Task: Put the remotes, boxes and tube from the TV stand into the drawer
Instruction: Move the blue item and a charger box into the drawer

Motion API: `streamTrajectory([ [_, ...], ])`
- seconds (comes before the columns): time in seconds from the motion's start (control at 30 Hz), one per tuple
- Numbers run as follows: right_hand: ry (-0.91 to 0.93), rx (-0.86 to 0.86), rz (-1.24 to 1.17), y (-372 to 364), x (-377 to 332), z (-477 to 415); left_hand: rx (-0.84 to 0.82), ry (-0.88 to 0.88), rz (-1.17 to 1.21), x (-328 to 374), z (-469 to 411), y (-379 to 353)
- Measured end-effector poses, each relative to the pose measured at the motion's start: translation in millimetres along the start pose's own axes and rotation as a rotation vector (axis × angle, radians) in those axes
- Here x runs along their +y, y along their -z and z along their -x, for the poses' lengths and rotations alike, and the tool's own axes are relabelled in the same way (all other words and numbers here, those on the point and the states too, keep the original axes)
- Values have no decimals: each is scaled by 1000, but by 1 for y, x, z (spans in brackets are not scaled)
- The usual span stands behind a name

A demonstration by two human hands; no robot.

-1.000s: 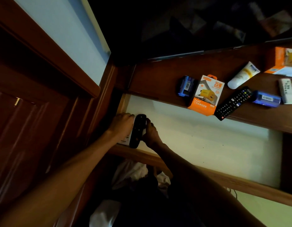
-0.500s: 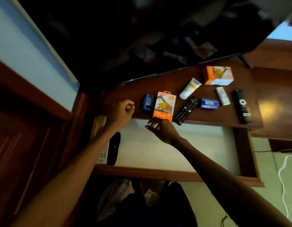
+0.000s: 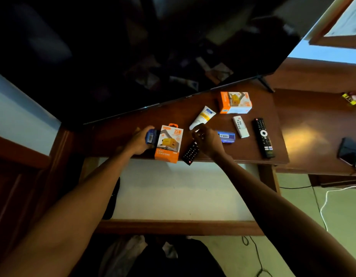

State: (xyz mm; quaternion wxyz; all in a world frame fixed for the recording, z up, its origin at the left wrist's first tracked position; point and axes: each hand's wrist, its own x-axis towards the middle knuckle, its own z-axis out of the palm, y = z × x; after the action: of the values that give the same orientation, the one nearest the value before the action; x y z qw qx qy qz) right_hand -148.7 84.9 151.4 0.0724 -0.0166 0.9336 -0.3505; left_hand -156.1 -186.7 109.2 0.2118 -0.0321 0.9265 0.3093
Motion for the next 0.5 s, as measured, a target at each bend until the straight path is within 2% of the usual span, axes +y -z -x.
streamTrajectory([
  [0.2, 11, -222, -19, -15, -7, -8, 94, 33, 120, 2, 2, 5],
  [0.37, 9, -264, 74, -32, -31, -23, 322, 93, 340, -12, 24, 12],
  [0.5, -6, -283, 194, -49, -36, -30, 371, 111, 564, -22, 56, 25],
])
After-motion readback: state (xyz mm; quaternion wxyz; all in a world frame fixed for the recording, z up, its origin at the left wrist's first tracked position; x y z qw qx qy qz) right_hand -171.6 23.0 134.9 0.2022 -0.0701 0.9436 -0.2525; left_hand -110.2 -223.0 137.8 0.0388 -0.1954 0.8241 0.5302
